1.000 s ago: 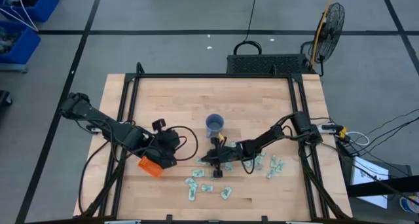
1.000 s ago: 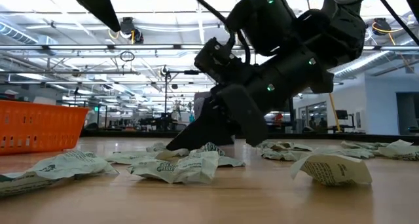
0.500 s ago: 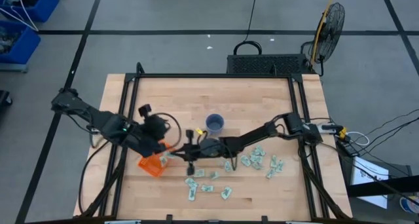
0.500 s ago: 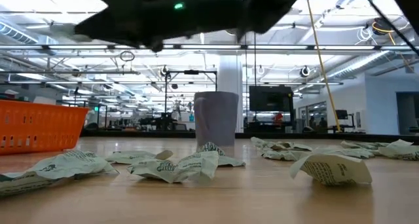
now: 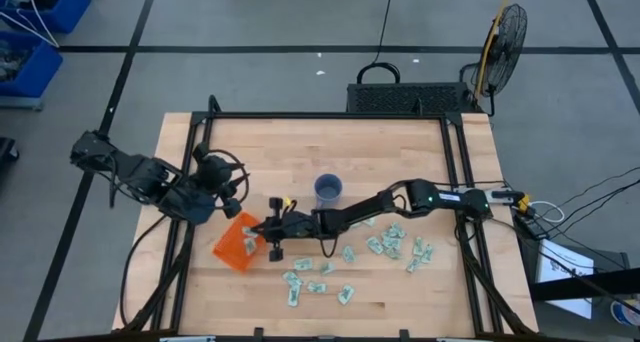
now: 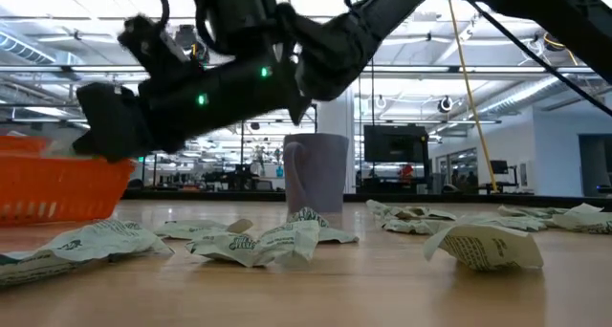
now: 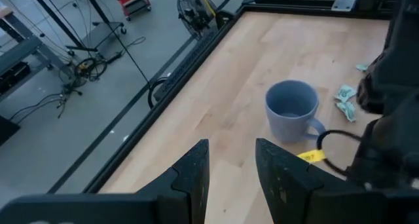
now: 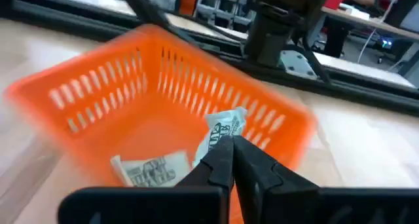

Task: Pick and place Stevia / Truvia into bins
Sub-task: Put the green stevia packet into the orange basket

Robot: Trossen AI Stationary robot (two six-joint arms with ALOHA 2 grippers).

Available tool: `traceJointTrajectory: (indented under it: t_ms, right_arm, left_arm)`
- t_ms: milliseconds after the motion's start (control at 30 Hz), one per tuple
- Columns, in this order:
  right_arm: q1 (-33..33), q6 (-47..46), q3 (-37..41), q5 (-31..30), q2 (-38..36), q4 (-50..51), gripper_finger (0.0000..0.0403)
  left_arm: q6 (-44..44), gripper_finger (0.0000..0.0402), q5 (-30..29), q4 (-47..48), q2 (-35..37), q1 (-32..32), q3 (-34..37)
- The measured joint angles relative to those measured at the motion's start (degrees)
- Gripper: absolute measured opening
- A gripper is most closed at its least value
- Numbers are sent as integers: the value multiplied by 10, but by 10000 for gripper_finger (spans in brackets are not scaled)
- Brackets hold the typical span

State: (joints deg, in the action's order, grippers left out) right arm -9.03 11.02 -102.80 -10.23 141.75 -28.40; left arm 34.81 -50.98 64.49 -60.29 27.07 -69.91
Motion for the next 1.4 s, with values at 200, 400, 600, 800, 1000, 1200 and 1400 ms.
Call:
traceJointTrajectory:
  t_ms: [200,400,600,800,1000,1200,1400]
  right_arm:
    - [-1,-4,-3,0,-4,8,60]
    - [-2,11,-1,-1,-19,13,109]
    - [-15,39,15,-1,-103,148,129]
    - [-27,48,103,-1,-229,230,129]
    - [-45,14,273,0,-386,255,127]
    - [-67,-26,462,-1,-552,195,121]
    - [-67,-26,618,-3,-670,4,121]
  left_arm:
    - [3,131,3,0,-10,0,0]
    - [17,131,35,-3,-12,0,0]
    - [50,131,116,-5,-18,0,0]
    - [61,131,169,-43,-75,20,1]
    - [50,131,248,-154,-188,58,1]
    - [30,131,305,-275,-297,84,1]
    - [33,131,319,-336,-401,82,1]
